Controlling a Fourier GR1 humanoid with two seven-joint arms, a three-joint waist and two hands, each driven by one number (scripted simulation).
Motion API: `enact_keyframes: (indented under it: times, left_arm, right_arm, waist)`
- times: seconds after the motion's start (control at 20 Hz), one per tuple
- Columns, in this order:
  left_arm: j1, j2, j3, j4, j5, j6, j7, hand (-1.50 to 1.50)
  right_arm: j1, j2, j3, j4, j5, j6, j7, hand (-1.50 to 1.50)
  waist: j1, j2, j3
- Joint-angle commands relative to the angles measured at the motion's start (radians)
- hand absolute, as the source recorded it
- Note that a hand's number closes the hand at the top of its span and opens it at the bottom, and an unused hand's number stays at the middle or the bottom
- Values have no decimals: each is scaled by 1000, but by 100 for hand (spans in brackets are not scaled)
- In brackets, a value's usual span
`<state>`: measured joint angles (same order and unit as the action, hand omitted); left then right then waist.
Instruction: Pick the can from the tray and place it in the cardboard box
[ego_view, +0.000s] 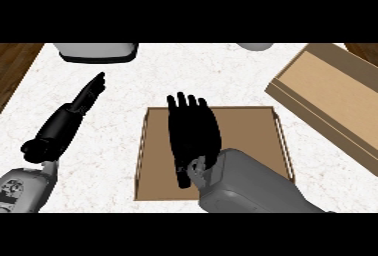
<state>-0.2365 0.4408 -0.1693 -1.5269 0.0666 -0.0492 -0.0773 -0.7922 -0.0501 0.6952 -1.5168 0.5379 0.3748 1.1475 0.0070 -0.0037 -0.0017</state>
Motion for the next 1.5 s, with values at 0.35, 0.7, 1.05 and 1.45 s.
enact_keyframes:
  times: [0.35,0.7,1.05,1.45]
  left_arm:
    - [-4,-36,16,24,-19,-10,-22,0]
    - [20,-29,30,-23,-31,-14,19,0]
    - [6,-56,46,20,-60,-36,-25,0]
    - [34,-57,73,30,-78,-54,-57,0]
  right_arm:
    - [-33,49,25,97,56,29,193,-150]
    - [1,44,-30,177,121,86,117,-150]
    - [8,49,-14,200,111,12,84,-150]
    - [96,49,38,291,179,-71,45,-150]
  waist:
    - [-2,2,1]
    - [-7,1,1]
    - [-1,4,1]
    - [1,4,1]
